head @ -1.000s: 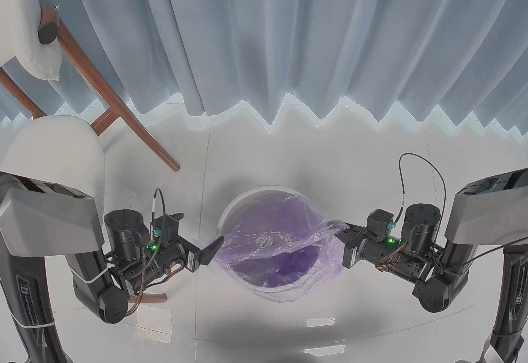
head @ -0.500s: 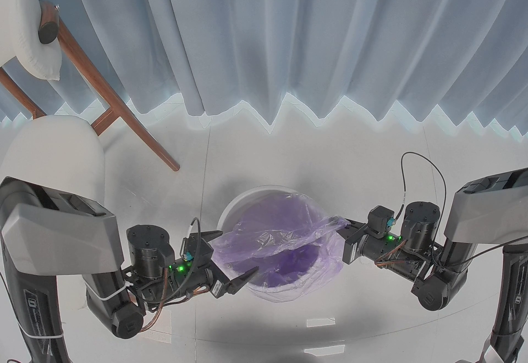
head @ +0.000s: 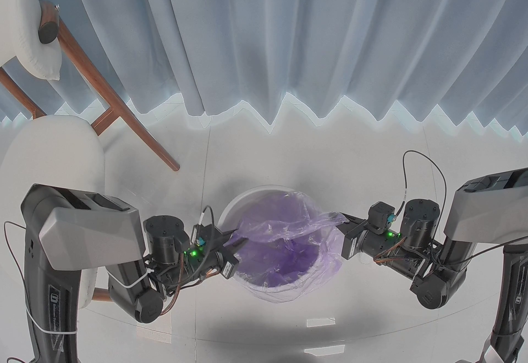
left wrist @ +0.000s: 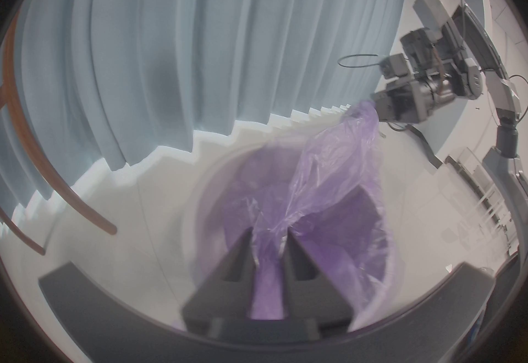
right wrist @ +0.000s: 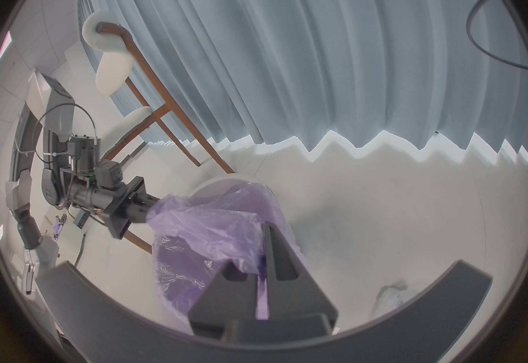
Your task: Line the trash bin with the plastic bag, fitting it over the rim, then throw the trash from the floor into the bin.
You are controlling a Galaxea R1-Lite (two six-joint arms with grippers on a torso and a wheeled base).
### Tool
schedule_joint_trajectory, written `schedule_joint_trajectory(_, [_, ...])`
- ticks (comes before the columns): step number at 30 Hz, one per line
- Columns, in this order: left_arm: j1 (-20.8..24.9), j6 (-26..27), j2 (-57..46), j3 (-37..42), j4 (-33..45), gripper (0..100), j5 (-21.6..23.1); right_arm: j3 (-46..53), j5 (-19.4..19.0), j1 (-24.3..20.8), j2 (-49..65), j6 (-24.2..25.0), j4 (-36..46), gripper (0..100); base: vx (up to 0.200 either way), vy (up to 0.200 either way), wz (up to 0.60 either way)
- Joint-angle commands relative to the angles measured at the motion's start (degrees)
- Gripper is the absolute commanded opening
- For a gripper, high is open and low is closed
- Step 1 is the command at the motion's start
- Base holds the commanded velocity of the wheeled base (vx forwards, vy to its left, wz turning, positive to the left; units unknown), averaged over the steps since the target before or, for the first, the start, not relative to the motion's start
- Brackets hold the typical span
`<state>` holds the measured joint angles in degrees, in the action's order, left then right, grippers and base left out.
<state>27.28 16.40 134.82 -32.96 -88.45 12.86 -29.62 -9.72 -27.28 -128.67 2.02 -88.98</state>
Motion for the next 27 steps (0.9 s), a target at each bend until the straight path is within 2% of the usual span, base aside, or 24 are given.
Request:
schedule_joint_trajectory(1, [-3.6, 0.0, 0.4, -4.8, -0.1, 0, 0.3, -1.1, 0.0, 0.2, 0.4, 1.5, -1.0, 0, 0.0, 0.0, 0.0])
schedule_joint_trajectory(4, [-5.0, 0.4, -1.5, -5.9, 0.6, 0, 0.6, -1.2, 0.0, 0.2, 0.3, 2.2, -1.0, 0, 0.0, 0.0, 0.0])
schedule_joint_trajectory(10, [-3.7, 0.0, -3.9, -5.4, 3.3, 0, 0.5, -1.2, 0.0, 0.1, 0.1, 2.2, -1.0, 0, 0.0, 0.0, 0.0])
schedule_joint_trajectory(20, [-2.3, -0.4, -3.5, -5.4, 2.4, 0, -0.2, -1.2, 0.0, 0.2, 0.3, 2.5, -1.0, 0, 0.2, 0.2, 0.0])
schedule_joint_trajectory(22, [-2.1, -1.5, -3.5, -5.5, 2.1, 0, -0.9, -1.1, -0.1, 0.2, 0.3, 2.9, -1.0, 0, 0.2, 0.2, 0.0])
schedule_joint_trajectory(26, [-0.6, -10.4, -3.7, -5.3, -0.2, 0, -6.0, -1.4, -0.3, 0.3, 0.3, 6.9, -1.0, 0, 0.05, 0.05, 0.0])
schedule_joint_trajectory(27, [-0.6, -10.4, -3.7, -5.3, -0.2, 0, -6.0, -1.4, -0.3, 0.3, 0.3, 6.9, -1.0, 0, 0.0, 0.0, 0.0])
